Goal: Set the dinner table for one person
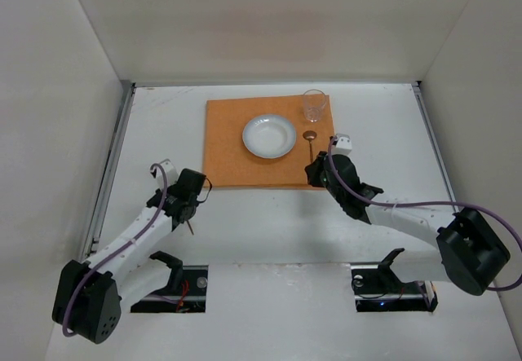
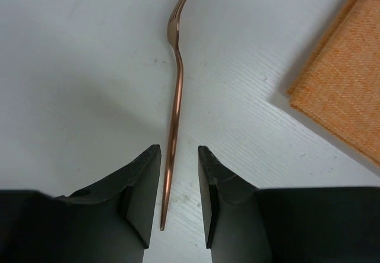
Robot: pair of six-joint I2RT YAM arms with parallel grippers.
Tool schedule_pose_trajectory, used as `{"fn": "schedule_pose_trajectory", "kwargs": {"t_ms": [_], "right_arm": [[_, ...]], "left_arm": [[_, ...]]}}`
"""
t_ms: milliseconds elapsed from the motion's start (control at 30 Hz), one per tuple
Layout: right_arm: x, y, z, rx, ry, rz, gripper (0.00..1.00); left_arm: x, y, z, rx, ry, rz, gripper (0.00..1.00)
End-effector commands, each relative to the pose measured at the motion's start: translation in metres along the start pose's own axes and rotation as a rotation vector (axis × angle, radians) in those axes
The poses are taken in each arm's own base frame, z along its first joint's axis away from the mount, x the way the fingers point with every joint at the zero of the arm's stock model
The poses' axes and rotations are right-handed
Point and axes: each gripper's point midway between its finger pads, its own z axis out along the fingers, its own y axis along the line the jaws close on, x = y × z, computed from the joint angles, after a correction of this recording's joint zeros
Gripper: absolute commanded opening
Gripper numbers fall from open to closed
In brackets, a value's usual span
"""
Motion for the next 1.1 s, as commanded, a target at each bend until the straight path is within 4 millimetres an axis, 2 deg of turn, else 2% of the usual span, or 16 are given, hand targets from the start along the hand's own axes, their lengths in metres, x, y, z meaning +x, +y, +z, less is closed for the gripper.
{"fn": "schedule_pose_trajectory", "kwargs": {"t_ms": [0,233,467,633,800,900,967,1067], "right_arm": [[-0.022,0.016,-0.003,-0.067,-0.072,0.043,0.08],[-0.019,0.016,-0.001,-0.076,-0.057,0.041,0.09],[-0.017,0.015,0.001,-0.074,-0.05,0.041,0.09],[-0.016,0.015,0.001,-0.074,-0.048,0.04,0.1],[-0.019,0.012,0.001,-0.067,-0.054,0.044,0.11],[-0.022,0.009,-0.001,-0.062,-0.067,0.049,0.12],[-0.021,0.007,0.0,-0.059,-0.064,0.051,0.12],[-0.02,0.008,0.001,-0.06,-0.061,0.053,0.13]], "left_arm": [[0.007,0.003,0.007,-0.02,0.026,-0.003,0.29],[0.014,0.005,0.021,-0.025,0.045,-0.049,0.29],[0.03,0.006,0.032,-0.021,0.094,-0.072,0.27],[0.032,0.007,0.034,-0.024,0.096,-0.072,0.21],[0.032,0.008,0.035,-0.028,0.093,-0.074,0.09],[0.025,0.006,0.032,-0.019,0.078,-0.073,0.05],[0.013,-0.002,0.025,0.013,0.05,-0.057,0.03],[-0.015,-0.026,0.009,0.084,-0.018,0.0,0.03]]}}
